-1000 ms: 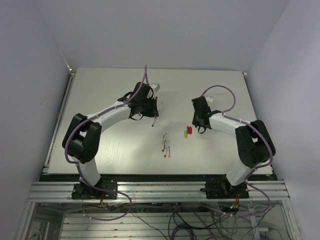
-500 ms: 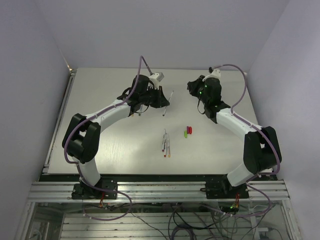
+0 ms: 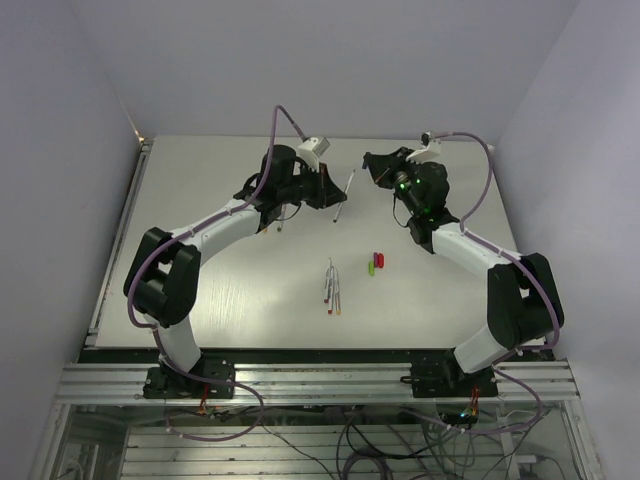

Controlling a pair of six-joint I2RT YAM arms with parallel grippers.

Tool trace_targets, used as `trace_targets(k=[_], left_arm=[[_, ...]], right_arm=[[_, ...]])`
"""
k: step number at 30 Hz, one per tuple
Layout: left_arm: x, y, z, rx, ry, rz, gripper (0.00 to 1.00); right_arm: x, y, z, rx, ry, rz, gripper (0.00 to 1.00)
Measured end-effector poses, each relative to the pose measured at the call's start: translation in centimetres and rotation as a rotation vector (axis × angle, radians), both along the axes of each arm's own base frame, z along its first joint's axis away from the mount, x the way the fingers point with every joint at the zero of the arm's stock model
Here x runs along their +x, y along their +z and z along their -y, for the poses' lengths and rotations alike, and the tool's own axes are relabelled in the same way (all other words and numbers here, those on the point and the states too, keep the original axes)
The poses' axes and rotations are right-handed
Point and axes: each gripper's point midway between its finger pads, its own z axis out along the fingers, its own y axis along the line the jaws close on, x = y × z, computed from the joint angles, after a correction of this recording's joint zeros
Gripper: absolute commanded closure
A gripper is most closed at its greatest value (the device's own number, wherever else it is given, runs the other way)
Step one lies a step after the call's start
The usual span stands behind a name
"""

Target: Insert the pens into the pen caps

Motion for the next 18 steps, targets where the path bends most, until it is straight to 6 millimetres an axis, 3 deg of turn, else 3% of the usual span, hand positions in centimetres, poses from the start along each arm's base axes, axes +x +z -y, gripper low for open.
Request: trace_targets(k=[7,18], left_arm=[[0.1,1.2,0.5,-0.042,-0.017,0.029,0.93],[-0.1,0.9,0.4,-0.018,-0.016,0.034,0.93]], right_arm=[[-0.7,0.5,-1.0,0.033,0.042,0.029,1.00],[-0.9,1.7,-1.5,0.053,0.057,0.075,1.00]])
